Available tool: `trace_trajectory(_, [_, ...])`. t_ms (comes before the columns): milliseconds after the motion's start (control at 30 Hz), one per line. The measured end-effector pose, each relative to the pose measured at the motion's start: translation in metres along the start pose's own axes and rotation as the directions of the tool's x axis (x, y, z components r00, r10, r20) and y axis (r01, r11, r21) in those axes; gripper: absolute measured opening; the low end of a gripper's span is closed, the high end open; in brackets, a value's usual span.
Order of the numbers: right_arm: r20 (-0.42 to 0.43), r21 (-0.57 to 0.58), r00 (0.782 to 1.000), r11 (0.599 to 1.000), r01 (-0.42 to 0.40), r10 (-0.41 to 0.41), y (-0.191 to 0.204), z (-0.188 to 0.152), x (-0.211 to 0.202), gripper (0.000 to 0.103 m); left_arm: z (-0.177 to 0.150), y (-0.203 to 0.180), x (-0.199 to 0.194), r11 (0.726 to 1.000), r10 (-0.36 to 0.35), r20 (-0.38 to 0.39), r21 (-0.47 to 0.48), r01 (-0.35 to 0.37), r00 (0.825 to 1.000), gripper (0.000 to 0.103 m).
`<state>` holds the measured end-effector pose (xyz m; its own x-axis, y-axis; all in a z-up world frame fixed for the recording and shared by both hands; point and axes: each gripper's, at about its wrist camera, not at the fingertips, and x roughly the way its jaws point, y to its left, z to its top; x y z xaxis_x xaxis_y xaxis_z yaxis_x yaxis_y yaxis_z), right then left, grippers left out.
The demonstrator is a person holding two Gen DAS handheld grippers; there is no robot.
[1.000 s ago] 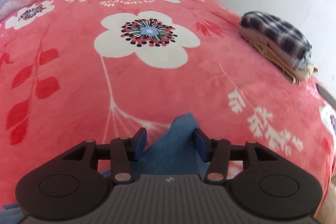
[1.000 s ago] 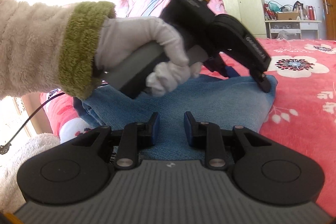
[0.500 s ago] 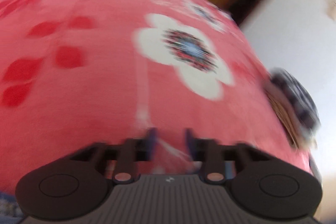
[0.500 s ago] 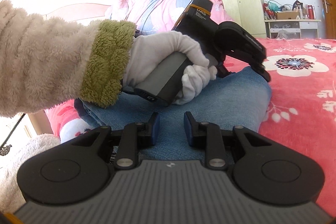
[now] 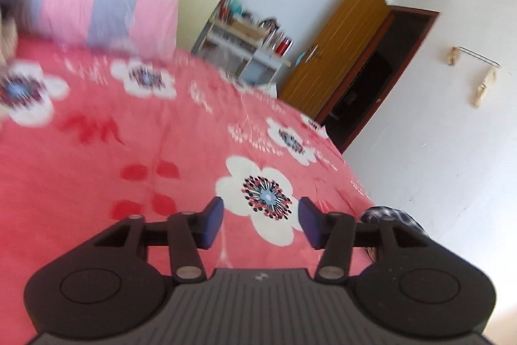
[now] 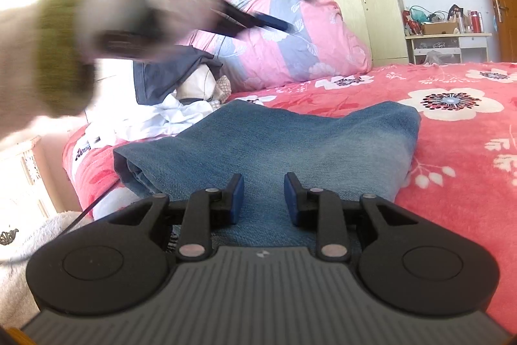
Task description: Fold clothes
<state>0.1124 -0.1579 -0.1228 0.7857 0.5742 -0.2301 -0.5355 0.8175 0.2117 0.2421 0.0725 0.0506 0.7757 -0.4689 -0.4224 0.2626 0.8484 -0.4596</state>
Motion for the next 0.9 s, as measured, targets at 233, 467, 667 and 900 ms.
trace_trajectory(233, [0.063, 0.061, 0.991, 0.992, 0.111, -0.114, -0.023, 0.06, -0.016, 0.031, -0.082, -0.008, -0.049, 0.941, 0.223, -0.052, 0.271, -0.202, 0.973, 0.056])
trace_trajectory(467, [-0.16, 0.138, 0.97, 0.969, 0.207, -0.184, -0.075, 0.073, 0.055, 0.03, -0.154, -0.003, -0.039, 0.889, 0.307, -0.05, 0.37, -0.268, 0.95, 0.062])
trace_trajectory(667, [-0.223, 0.121, 0.943, 0.953, 0.278, -0.246, -0.071, 0.075, 0.066, 0.029, -0.156, -0.004, -0.034, 0.908, 0.286, -0.059, 0.337, -0.251, 0.956, 0.081])
trace_trajectory(900, [-0.296, 0.02, 0.9, 0.94, 0.341, -0.32, -0.078, 0.064, 0.102, 0.027, -0.16, -0.004, -0.035, 0.908, 0.268, -0.055, 0.348, -0.233, 0.962, 0.081])
